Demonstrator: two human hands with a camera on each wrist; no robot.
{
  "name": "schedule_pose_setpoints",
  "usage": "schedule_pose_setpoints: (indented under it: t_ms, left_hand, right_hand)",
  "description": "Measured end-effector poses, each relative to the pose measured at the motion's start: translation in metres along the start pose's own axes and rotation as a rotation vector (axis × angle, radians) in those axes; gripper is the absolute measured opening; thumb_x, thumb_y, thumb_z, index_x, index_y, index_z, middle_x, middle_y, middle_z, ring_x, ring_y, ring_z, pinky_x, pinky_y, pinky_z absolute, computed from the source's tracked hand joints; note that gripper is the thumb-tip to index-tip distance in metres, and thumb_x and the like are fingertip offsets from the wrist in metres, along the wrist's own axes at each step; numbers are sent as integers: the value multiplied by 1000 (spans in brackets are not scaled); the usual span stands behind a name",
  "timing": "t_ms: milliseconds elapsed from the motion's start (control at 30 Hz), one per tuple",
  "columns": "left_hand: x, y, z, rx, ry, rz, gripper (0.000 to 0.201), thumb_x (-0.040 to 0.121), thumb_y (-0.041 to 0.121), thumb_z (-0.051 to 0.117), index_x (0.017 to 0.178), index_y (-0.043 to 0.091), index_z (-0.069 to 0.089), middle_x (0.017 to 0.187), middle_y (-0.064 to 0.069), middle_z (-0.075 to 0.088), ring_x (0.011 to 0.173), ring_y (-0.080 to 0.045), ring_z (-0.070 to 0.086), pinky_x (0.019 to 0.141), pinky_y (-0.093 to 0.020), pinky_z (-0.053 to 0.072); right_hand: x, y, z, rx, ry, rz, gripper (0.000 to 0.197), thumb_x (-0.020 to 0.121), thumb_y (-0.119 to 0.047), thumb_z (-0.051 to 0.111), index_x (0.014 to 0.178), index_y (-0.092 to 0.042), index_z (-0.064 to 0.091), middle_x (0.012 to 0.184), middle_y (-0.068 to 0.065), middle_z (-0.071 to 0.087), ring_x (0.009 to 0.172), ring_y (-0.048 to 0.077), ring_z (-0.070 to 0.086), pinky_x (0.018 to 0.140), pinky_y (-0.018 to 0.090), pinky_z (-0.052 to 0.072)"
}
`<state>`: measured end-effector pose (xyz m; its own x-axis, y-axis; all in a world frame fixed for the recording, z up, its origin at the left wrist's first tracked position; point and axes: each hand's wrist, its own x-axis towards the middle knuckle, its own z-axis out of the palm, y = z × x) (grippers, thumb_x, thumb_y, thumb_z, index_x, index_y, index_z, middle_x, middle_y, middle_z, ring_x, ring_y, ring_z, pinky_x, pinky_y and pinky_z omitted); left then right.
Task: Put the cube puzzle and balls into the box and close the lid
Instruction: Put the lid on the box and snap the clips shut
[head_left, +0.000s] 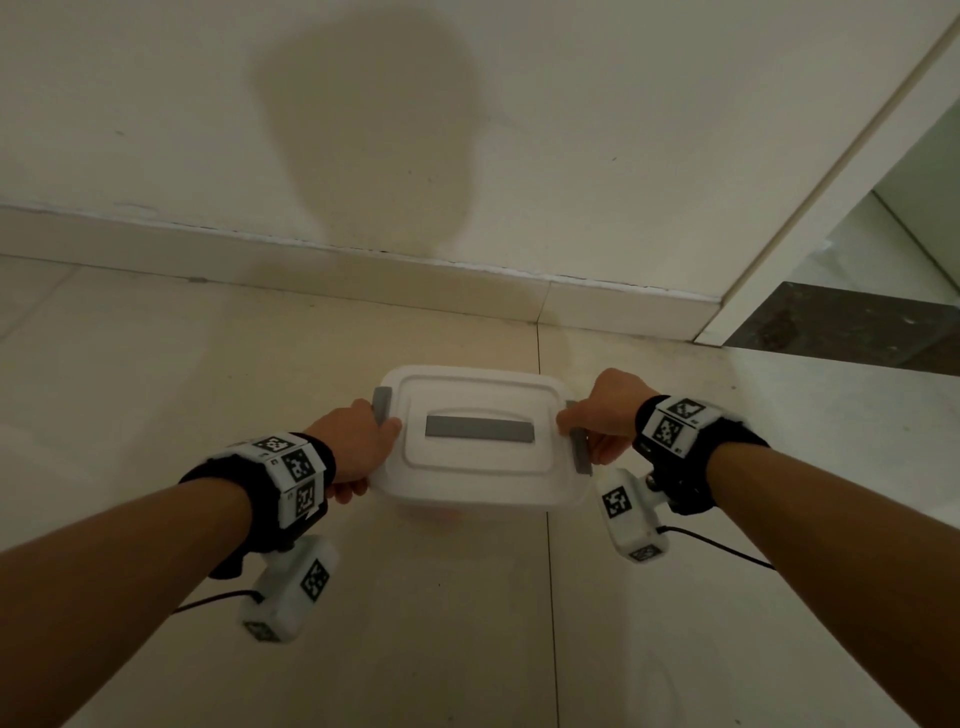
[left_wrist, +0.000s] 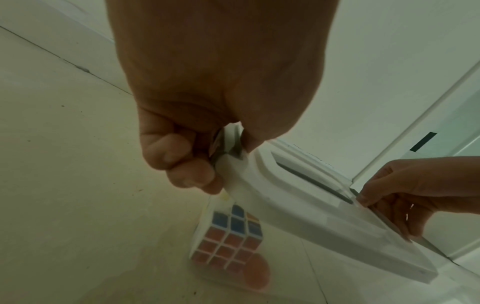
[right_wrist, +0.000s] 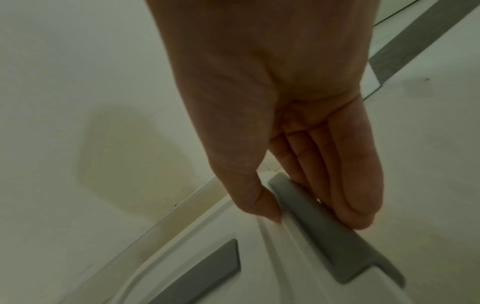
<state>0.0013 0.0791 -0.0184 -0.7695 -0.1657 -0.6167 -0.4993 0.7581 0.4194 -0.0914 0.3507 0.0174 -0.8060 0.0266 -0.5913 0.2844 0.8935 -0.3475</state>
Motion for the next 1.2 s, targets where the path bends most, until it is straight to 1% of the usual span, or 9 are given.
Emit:
schedule_pose_setpoints:
  t_ms: [133,233,333,400,533,600,667,900,1200]
  left_hand:
    - [-2,-1,-4,-31,-68,-25,58,100,52,31,118,-1,47,67,-10,64,45,-22,55,47,-26,49]
    - [-4,-7,-14,-230,-210,-95,61,95,56,44,113,-1,57,75,-14,66,53,-27,62,54,-31,54]
    - [-8,-15,-27,-399,-323,-96,47,90,40,65,115,0,60,89,-18,68,66,-29,68,63,-37,59]
    - [-7,-17,-33,-445,-329,-57,37,90,27,69,116,2,60,94,-17,67,73,-26,68,70,-39,60]
    - [3,-12,-42,-628,-249,-31,34,90,17,69,120,7,57,91,-15,64,73,-24,64,76,-43,61]
    - [11,-1,-48,-699,-183,-16,34,92,17,67,123,9,57,93,-15,63,73,-24,62,73,-42,61]
    - [20,13,-53,-774,-90,-1,33,94,19,64,125,10,58,94,-13,62,74,-24,61,70,-40,61]
    - [70,59,-69,-970,212,6,40,97,16,58,136,10,55,88,-10,61,68,-21,56,65,-36,55]
    - [119,64,-62,-1046,366,-17,38,96,14,58,134,14,60,80,-5,62,64,-19,55,58,-33,51]
  right_hand:
    - [0,2,3,-23,-14,-11,35,83,-34,72,87,0,64,74,15,73,62,27,73,63,37,64]
    - [-1,16,2,-13,-208,71,44,82,-47,70,99,-6,66,92,15,78,76,27,73,77,38,60]
    - [-3,30,1,98,-491,102,47,85,-36,72,115,0,65,102,21,77,89,34,73,78,41,58]
    - [-3,35,-3,158,-545,57,49,90,-26,70,124,8,61,109,25,74,97,39,72,73,40,60]
    - [1,26,-22,251,-464,-28,42,92,-19,67,124,9,61,113,23,73,101,38,72,81,42,60]
    - [7,16,-36,328,-400,-62,41,93,-16,66,124,9,60,113,23,73,94,37,74,73,38,63]
    - [16,4,-47,424,-294,-82,41,93,-15,66,125,8,59,113,23,72,89,35,75,66,35,64]
    - [67,-37,-48,582,94,-150,38,90,-23,64,114,6,62,105,24,72,84,34,74,72,45,63]
    - [108,-44,-26,642,183,-133,28,88,-22,65,96,5,66,93,25,74,80,37,75,69,49,64]
